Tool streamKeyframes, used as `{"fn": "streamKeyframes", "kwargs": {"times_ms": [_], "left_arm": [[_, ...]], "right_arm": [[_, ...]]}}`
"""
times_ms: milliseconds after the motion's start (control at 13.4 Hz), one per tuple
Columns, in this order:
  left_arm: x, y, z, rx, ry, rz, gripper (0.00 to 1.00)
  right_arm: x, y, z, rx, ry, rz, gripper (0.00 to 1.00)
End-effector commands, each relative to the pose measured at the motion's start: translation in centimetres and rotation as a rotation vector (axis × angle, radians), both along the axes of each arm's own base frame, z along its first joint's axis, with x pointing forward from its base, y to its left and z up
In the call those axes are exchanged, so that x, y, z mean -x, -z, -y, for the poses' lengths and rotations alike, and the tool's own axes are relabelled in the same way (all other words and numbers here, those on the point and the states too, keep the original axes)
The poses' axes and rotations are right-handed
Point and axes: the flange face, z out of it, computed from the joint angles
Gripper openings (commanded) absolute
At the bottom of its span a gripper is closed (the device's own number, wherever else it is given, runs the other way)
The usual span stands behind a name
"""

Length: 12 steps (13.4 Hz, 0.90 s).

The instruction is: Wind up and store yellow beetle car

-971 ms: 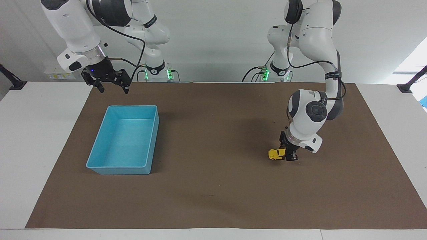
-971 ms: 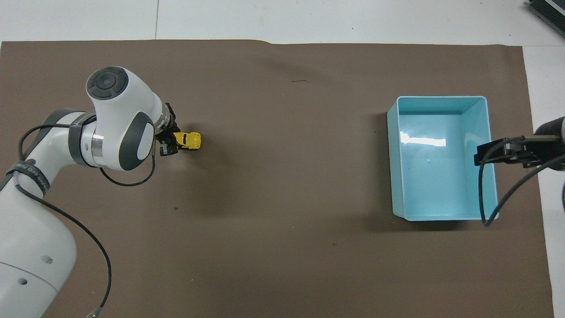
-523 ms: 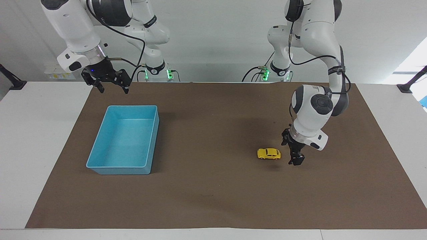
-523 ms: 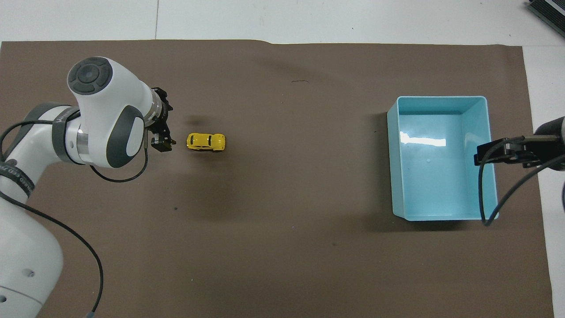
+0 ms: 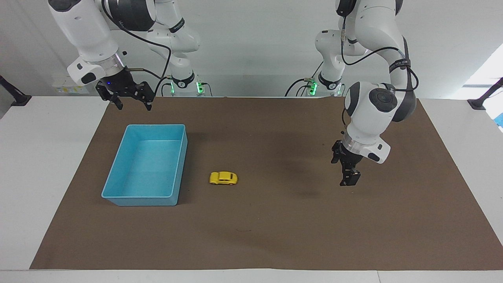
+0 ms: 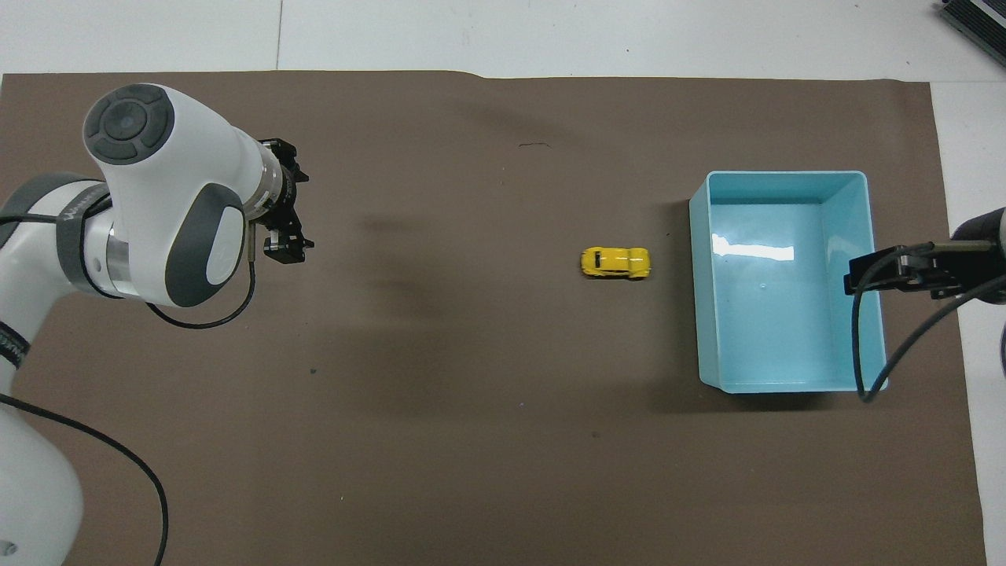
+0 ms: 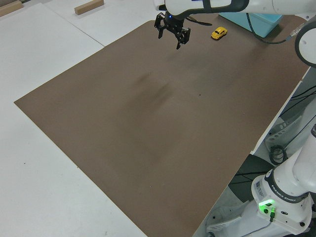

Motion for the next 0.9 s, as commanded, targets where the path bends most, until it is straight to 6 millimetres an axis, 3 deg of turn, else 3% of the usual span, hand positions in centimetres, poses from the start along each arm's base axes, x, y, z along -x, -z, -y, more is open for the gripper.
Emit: {"fn": "streamKeyframes", "kwargs": {"times_ms": [0, 299, 822], "left_arm": [[0.2, -3.0, -0.1, 0.002, 0.011, 0.030, 1.00], [0.9, -7.9, -1.8, 0.005, 0.055, 0.104, 1.00], [2.3, -11.7, -3.8, -0.045, 0.326, 0.138, 1.00]], "right_arm": [[0.5, 0.0, 0.2, -0.013, -0.015, 0.017, 1.00], [0.5, -0.1, 0.2, -0.013, -0.015, 0.019, 1.00], [0.5, -0.1, 0.2, -0.013, -0.015, 0.019, 1.00]]}}
